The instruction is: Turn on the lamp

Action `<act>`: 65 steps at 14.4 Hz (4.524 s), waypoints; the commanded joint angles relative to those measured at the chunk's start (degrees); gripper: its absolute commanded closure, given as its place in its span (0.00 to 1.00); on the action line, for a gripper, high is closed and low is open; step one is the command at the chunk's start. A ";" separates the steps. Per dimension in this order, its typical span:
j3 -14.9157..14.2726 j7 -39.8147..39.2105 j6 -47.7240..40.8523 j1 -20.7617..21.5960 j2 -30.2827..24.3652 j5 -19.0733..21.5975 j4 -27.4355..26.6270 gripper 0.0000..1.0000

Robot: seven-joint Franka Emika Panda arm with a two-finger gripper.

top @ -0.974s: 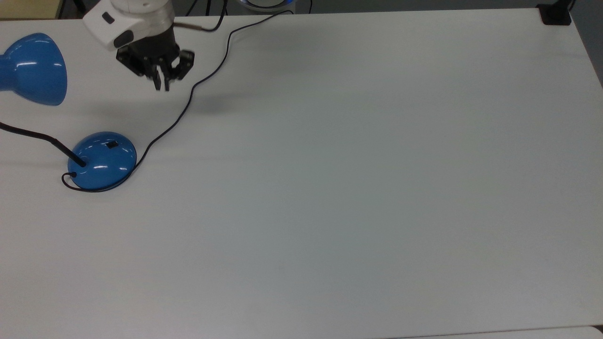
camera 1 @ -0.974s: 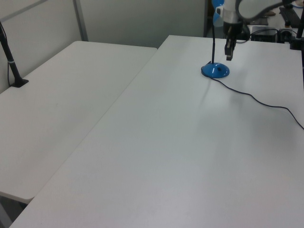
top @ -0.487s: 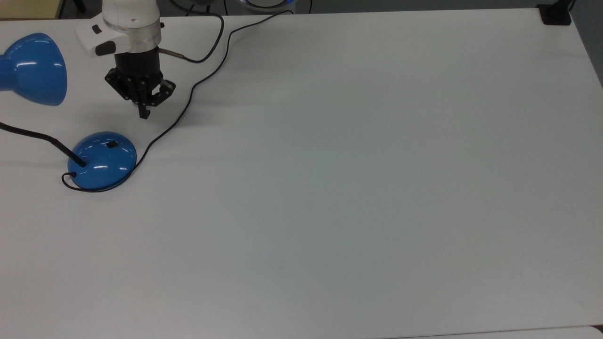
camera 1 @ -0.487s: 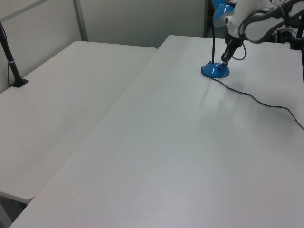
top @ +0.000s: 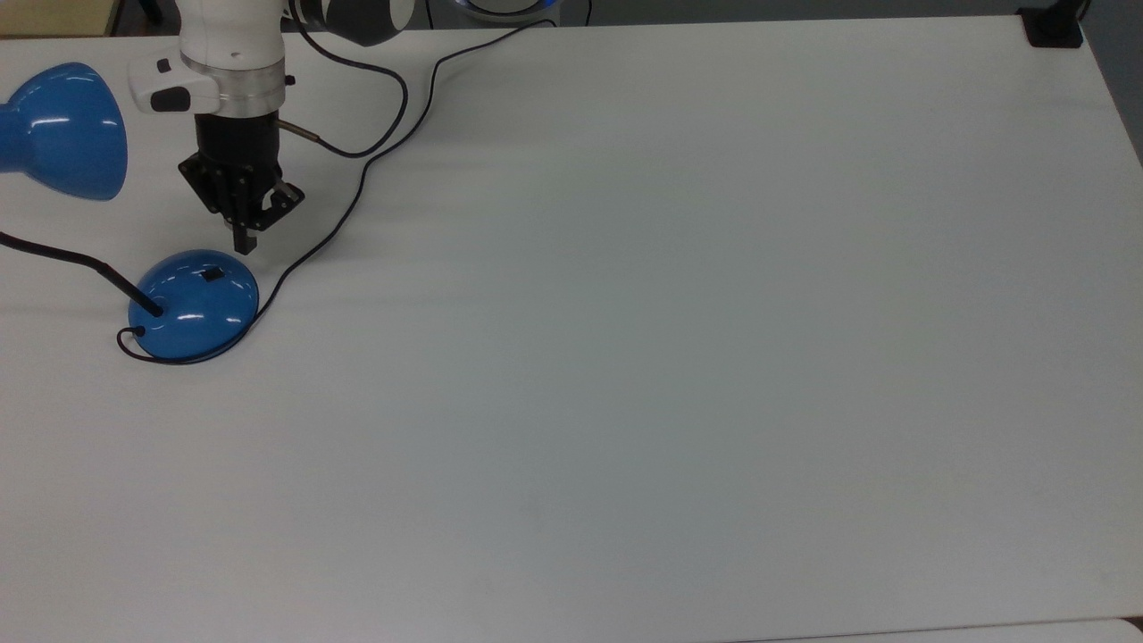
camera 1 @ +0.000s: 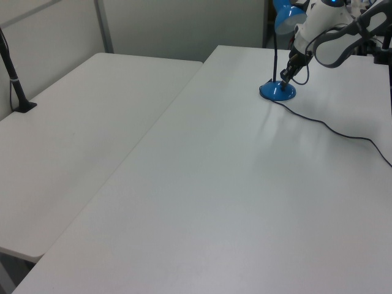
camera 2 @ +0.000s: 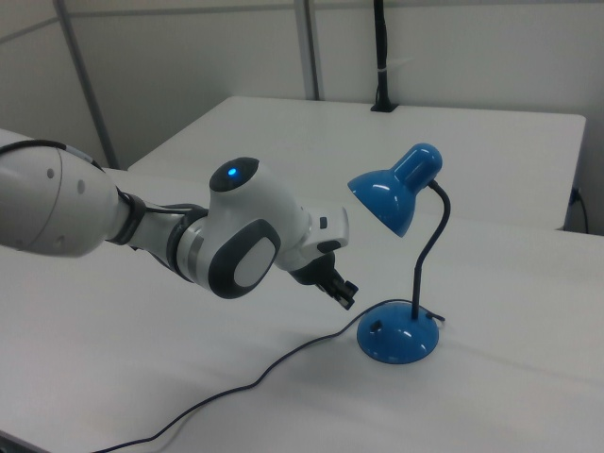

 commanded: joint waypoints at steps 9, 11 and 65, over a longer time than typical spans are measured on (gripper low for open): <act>-1.34 2.10 3.10 -1.56 6.89 -0.34 6.13 1.00; -1.43 2.10 3.10 -1.56 7.59 -0.52 6.57 1.00; -1.96 -5.37 -57.19 16.55 -11.04 14.16 25.99 0.00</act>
